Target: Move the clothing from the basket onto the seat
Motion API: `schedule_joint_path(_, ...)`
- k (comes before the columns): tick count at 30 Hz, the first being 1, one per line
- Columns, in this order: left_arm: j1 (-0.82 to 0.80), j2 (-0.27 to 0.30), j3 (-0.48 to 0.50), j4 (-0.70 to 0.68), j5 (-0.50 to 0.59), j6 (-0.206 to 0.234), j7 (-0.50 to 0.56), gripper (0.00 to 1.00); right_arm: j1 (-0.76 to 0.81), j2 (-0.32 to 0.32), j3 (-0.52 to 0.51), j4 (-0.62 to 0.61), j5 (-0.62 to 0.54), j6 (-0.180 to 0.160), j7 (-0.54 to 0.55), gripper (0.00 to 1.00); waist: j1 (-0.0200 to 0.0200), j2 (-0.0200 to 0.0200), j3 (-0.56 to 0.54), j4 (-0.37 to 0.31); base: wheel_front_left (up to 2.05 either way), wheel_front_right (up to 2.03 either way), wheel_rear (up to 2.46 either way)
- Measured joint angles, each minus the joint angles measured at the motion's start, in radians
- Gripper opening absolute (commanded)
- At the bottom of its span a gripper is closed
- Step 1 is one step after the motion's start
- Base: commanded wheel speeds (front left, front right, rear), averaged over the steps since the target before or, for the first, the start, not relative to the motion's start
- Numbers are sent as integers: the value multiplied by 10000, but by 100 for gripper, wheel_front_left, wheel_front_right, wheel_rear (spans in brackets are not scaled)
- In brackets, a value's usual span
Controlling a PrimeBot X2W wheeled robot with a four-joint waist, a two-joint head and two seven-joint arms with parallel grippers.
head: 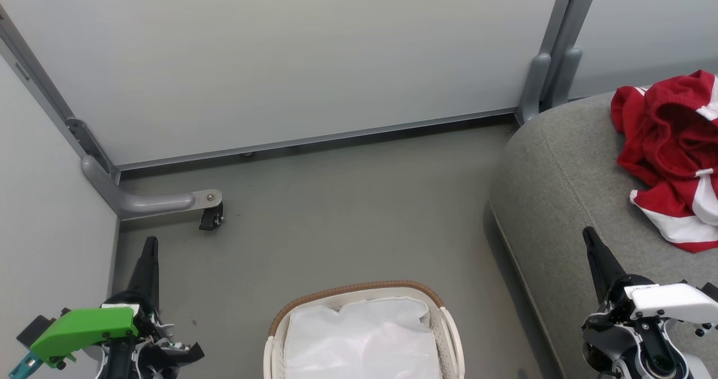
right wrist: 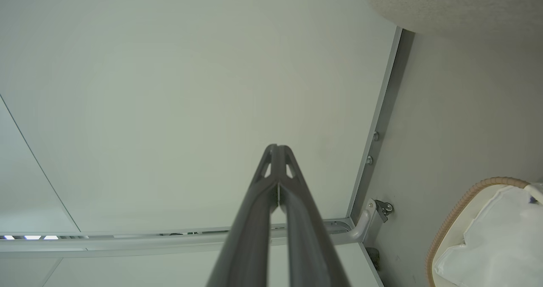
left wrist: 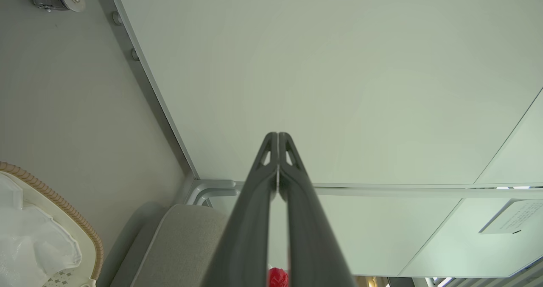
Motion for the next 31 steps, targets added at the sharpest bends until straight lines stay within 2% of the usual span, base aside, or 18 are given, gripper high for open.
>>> schedule_joint_path(31,0,0,0,0,0,0,0,0,0,0,0,0,0,0,0,0,0,0,0,0,0,0,0)
